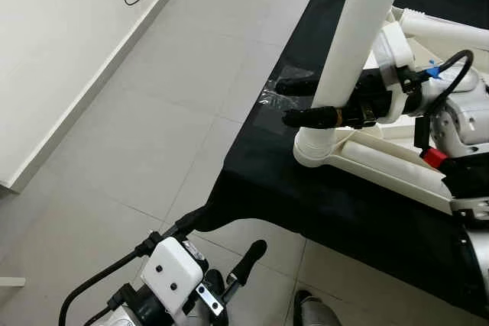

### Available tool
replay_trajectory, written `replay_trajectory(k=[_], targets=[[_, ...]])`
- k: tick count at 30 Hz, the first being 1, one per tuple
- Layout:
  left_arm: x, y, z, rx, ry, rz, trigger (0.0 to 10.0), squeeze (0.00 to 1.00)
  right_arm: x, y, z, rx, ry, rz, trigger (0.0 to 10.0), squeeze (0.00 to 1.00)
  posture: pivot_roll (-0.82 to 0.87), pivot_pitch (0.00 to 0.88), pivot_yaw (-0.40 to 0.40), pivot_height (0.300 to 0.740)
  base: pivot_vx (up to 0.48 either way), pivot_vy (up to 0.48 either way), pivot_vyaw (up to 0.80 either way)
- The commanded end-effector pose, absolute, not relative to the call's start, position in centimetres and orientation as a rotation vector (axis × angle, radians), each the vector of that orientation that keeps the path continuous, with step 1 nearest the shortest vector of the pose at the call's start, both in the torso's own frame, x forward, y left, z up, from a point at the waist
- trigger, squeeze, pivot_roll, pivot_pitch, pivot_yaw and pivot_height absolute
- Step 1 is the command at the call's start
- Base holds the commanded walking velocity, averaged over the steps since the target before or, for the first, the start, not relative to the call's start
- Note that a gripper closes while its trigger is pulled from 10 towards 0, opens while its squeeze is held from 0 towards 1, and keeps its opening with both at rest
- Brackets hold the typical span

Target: Building children table

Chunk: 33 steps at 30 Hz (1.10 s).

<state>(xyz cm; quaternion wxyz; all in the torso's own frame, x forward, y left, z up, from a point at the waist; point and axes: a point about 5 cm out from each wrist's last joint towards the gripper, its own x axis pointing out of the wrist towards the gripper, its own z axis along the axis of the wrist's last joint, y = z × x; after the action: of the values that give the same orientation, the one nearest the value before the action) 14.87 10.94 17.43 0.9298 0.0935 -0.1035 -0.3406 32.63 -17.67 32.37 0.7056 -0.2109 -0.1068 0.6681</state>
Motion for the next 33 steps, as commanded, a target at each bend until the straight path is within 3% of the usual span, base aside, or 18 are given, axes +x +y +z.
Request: replay_trajectory(k=[1,33], targets=[[14.7,11.1,16.8,0.197,-0.17,-0.706,10.0,0.0,32.6,-17.5,30.9,-0.453,-0.189,1.474,10.0,0.0,0.1,0.376,0.09,0.74,0.0,0.0,0.0],[14.8,11.1,16.7,0.196,-0.172,-0.707,10.0,0.0,32.1,-17.4,29.3,-0.408,-0.18,1.231,10.0,0.0,0.09,0.372,0.089,0.74,0.0,0.0,0.0]])
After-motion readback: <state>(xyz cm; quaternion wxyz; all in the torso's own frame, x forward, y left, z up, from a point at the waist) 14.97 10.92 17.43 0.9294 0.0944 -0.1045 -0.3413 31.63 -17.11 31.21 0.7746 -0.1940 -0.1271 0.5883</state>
